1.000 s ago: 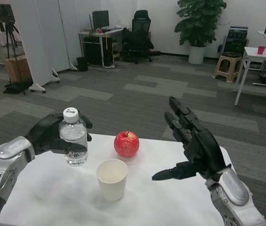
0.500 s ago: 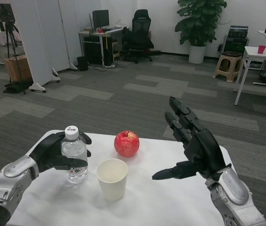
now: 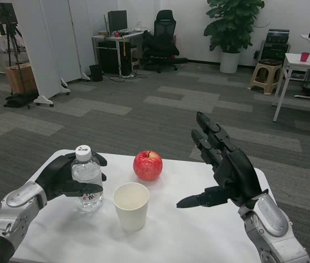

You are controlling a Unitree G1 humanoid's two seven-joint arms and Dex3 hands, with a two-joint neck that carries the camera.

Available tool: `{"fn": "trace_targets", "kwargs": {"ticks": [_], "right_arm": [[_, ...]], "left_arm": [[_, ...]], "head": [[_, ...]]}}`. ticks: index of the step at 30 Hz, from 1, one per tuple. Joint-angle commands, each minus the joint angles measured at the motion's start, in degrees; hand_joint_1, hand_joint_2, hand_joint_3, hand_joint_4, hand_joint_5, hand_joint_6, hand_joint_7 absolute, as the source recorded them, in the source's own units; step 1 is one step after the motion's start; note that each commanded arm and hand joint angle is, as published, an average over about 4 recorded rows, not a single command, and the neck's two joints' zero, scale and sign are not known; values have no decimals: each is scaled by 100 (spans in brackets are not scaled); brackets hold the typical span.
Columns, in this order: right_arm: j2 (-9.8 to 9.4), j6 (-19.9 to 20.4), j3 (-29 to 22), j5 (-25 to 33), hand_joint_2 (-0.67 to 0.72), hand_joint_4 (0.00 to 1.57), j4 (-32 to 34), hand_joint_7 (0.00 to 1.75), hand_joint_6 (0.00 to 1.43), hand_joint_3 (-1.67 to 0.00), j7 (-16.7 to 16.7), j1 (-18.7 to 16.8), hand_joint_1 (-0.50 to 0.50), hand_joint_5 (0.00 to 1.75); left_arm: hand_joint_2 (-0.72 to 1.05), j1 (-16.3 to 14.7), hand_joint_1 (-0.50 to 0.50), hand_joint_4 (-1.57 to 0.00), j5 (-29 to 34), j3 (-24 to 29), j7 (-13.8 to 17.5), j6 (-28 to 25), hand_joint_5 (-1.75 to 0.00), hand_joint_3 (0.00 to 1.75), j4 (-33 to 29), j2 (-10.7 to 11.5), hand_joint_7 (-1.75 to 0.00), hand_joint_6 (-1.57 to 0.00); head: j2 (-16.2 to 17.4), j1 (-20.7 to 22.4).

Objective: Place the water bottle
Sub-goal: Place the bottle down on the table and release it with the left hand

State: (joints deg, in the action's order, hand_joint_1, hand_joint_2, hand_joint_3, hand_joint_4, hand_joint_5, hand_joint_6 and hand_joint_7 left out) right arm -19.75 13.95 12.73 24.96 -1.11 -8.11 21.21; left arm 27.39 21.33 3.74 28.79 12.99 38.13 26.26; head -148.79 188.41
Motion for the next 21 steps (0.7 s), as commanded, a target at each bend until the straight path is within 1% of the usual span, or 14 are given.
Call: {"fn": "trace_targets", "kwargs": {"ticks": [1, 4, 6, 8, 10, 12, 13, 15, 16, 17, 20, 21], "right_arm": [[-20, 55, 10, 35, -29, 0, -21, 0, 0, 0, 12, 58, -46, 0], [-20, 55, 17, 35, -29, 0, -23, 0, 0, 0, 12, 65, -46, 0], [-20, 55, 19, 35, -29, 0, -26, 0, 0, 0, 12, 67, -46, 0], [-20, 55, 19, 35, -29, 0, -23, 0, 0, 0, 12, 67, -46, 0], [-20, 55, 19, 35, -29, 0, -21, 0, 0, 0, 12, 67, -46, 0], [-20, 55, 19, 35, -29, 0, -21, 0, 0, 0, 12, 67, -46, 0], [-20, 55, 19, 35, -29, 0, -21, 0, 0, 0, 12, 67, -46, 0], [-20, 55, 19, 35, -29, 0, -26, 0, 0, 0, 12, 67, -46, 0], [-20, 55, 19, 35, -29, 0, -28, 0, 0, 0, 12, 67, -46, 0], [-20, 55, 19, 35, -29, 0, -30, 0, 0, 0, 12, 67, -46, 0], [-20, 55, 19, 35, -29, 0, -30, 0, 0, 0, 12, 67, -46, 0], [-20, 55, 19, 35, -29, 0, -30, 0, 0, 0, 12, 67, -46, 0]], "left_arm": [[105, -40, -35, -60, 117, -102, -14, 46, -133, 2, 81, -7, -80, -101], [105, -40, -39, -37, 194, -143, -14, 96, -118, 4, 81, -5, -70, -92], [105, -40, -46, -21, 205, -152, -14, 114, -98, 4, 79, 0, -56, -81], [105, -40, -49, -10, 207, -154, -14, 122, -77, 9, 74, 2, -42, -67], [105, -40, -50, -3, 216, -159, -10, 125, -72, 9, 72, 2, -31, -49], [105, -40, -50, 0, 227, -163, -5, 125, -72, 7, 72, 2, -23, -31], [105, -40, -50, 0, 260, -168, 4, 125, -72, 4, 72, 2, -19, -25], [105, -40, -50, 0, 361, -181, 30, 125, -72, 0, 72, 6, -10, -8], [105, -40, -50, 0, 431, -187, 52, 125, -72, 2, 72, 11, -7, -4], [100, -40, -50, 0, 473, -189, 65, 125, -67, 2, 72, 15, -3, 0], [83, -40, -50, 0, 616, -220, 135, 125, -46, 4, 72, 22, 0, 0], [76, -40, -50, 0, 692, -247, 162, 125, -44, 4, 72, 24, 0, 0]], "head": [[2, 27], [4, 37], [3, 36], [3, 33], [3, 32], [22, 27], [32, 28], [40, 35], [46, 46], [51, 61], [53, 102], [51, 103]]}}
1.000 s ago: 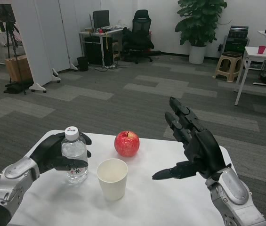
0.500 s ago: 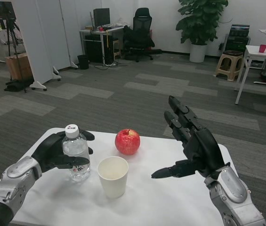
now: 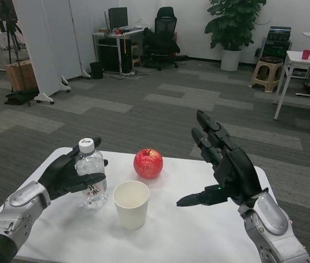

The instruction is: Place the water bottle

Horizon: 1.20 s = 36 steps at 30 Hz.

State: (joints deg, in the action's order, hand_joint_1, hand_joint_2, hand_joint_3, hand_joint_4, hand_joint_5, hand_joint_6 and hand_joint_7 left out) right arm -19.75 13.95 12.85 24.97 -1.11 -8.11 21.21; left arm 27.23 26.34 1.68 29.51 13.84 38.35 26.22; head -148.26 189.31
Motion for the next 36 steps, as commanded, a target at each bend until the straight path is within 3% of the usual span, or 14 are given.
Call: {"fn": "trace_targets", "kwargs": {"ticks": [1, 5, 9, 10, 18, 26, 29, 36], "right_arm": [[-20, 55, 7, 34, -29, 0, -30, 0, 0, 0, 12, 67, -46, 0], [-17, 55, 7, 34, -29, 0, -37, 0, 0, 0, 12, 67, -46, 0], [-11, 55, 7, 34, -29, 0, -39, 0, 0, 0, 12, 67, -46, 0], [-11, 55, 7, 34, -29, 0, -39, 0, 0, 0, 12, 67, -46, 0], [-11, 55, 16, 34, -29, 0, -39, 0, 0, 0, 20, 67, -47, 0], [-11, 55, 22, 34, -29, 0, -41, 0, 0, 0, 20, 67, -49, 0], [-11, 55, 25, 34, -29, 0, -47, 0, 0, 0, 20, 67, -49, 0], [-11, 55, 25, 41, -29, 0, -47, 0, 0, 0, 23, 69, -46, 0]], "left_arm": [[69, -25, -50, 0, 317, -80, 117, 40, -41, 4, 52, 34, 0, 0], [-10, -25, -50, 0, 625, -183, 176, 47, -31, 9, 56, 56, 0, 0], [-55, -27, -50, 0, 746, -227, 178, 64, -33, 9, 43, 59, 0, 0], [-59, -29, -50, 0, 794, -238, 178, 75, -36, 9, 41, 59, 0, 0], [-64, -44, -48, 0, 1108, -194, 141, 176, -51, 9, 16, 61, 0, 0], [-64, -51, -48, 0, 1280, 177, 81, 212, -51, 9, 19, 83, 0, 0], [-64, -51, -48, 0, 1313, 386, 64, 242, -44, 9, -12, 81, 0, 0], [-64, -119, -48, 0, 1146, 1038, -20, 225, -38, 9, -487, 65, 0, 0]], "head": [[-1, 14], [-1, 17], [10, 32], [12, 37], [41, 62], [48, 103], [55, 105], [33, 102]]}}
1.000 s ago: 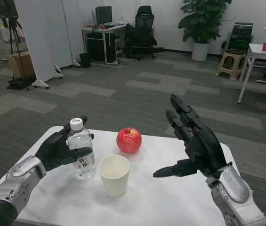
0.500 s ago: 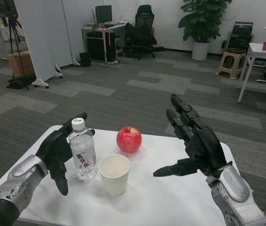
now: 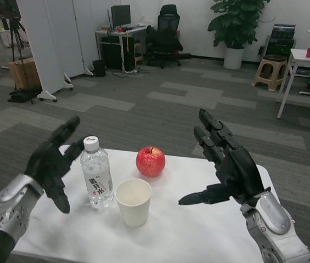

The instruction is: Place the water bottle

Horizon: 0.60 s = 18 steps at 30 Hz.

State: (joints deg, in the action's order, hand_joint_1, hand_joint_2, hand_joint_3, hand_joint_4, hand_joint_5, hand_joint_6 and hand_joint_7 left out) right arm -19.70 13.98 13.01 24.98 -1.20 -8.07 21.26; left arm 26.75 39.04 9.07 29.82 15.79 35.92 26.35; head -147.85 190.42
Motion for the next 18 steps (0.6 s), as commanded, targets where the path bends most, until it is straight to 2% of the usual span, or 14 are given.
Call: {"fn": "trace_targets", "kwargs": {"ticks": [1, 5, 11, 14, 18], "right_arm": [[-16, 52, 9, 43, -29, 0, -38, 0, 0, 0, 21, 67, -46, 0], [-16, 47, 9, 38, -29, 0, -21, 0, 0, 0, 25, 80, -47, 0], [-20, 32, -60, 21, -29, 0, 333, 0, 0, 0, 29, 54, -48, 0], [-20, 32, -152, 25, -29, 0, 610, 0, 0, 0, 27, -8, -46, 0], [-16, 8, -255, 25, -29, 0, 823, 0, 0, 0, 32, -98, -46, 0]], "left_arm": [[-64, -95, -48, 0, -195, 429, -64, 12, -36, 9, -367, 50, 0, 0], [-64, -236, -48, 0, -621, 917, -121, -309, -31, 9, -1131, 15, 0, 0], [-64, -480, -49, 0, -1111, 1319, -135, -1317, -31, 9, -2665, 13, 0, 0], [-64, -563, -48, 0, -1201, 1429, -135, -1526, -31, 9, -3153, 28, 0, 0], [-57, -638, -50, 0, -1205, 1515, -135, -1680, -31, 9, -3450, 74, 0, 0]], "head": [[-13, -14], [-43, -53], [-113, -138], [-119, -190], [-148, -215]]}}
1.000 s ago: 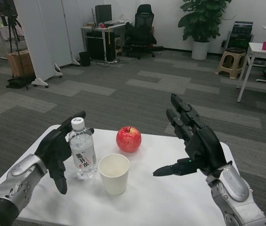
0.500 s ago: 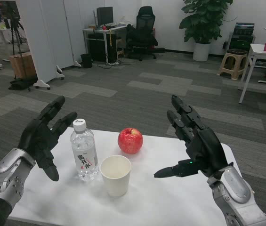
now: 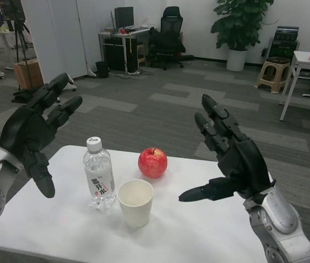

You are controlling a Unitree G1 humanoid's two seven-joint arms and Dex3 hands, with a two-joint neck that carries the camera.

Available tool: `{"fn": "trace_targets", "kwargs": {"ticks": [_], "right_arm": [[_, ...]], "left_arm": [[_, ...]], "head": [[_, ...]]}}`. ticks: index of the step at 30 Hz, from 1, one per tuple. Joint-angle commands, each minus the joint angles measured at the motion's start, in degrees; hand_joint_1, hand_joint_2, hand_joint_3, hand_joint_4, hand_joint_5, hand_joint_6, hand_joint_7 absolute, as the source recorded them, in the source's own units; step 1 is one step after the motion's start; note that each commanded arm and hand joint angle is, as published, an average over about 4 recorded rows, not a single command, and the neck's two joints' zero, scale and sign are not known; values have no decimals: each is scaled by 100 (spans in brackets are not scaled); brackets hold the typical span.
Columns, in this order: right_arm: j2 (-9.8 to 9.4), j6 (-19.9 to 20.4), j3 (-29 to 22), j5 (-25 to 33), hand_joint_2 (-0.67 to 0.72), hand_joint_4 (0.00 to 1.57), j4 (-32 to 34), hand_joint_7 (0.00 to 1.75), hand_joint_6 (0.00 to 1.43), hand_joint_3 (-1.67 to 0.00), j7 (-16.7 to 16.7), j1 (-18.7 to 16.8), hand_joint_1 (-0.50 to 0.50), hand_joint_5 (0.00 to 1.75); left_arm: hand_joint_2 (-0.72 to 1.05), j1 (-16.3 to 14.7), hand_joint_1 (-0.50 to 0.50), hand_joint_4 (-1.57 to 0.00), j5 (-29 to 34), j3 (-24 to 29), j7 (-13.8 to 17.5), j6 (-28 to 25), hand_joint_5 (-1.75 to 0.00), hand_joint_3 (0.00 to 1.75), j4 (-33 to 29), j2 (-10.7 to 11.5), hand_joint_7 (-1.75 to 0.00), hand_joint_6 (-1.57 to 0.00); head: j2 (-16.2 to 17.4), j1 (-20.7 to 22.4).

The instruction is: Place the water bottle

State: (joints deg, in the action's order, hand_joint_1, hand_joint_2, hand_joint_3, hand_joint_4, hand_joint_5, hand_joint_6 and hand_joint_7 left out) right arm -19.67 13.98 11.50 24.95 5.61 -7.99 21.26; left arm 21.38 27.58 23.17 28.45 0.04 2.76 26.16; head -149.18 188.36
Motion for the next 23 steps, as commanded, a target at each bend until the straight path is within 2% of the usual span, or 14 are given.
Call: {"fn": "trace_targets", "kwargs": {"ticks": [1, 4, 8, 23], "right_arm": [[-20, -1, -123, 27, -29, 0, 177, 0, 0, 0, 25, -118, -46, 0], [-20, -9, -132, 29, -29, 0, 197, 0, 0, 0, 25, -129, -46, 0], [-20, -9, -130, 32, -29, 0, 199, 0, 0, 0, 41, -122, -47, 0], [-28, -9, -197, 33, -29, 0, 247, 0, 0, 0, 75, -131, -46, 0]], "left_arm": [[-55, -123, -50, 0, -59, 115, 2, -143, -31, 9, -193, 107, 0, 0], [-55, -167, -50, 0, -31, 111, 2, -217, -31, 9, -269, 124, 0, 0], [-55, -189, -50, 0, -9, 102, 2, -272, -21, 9, -289, 126, 0, 0], [-55, -151, -50, 0, 58, 65, 2, -338, -21, 9, -311, 144, 0, 0]], "head": [[-19, -9], [-16, -1], [-11, 4], [-26, -23]]}}
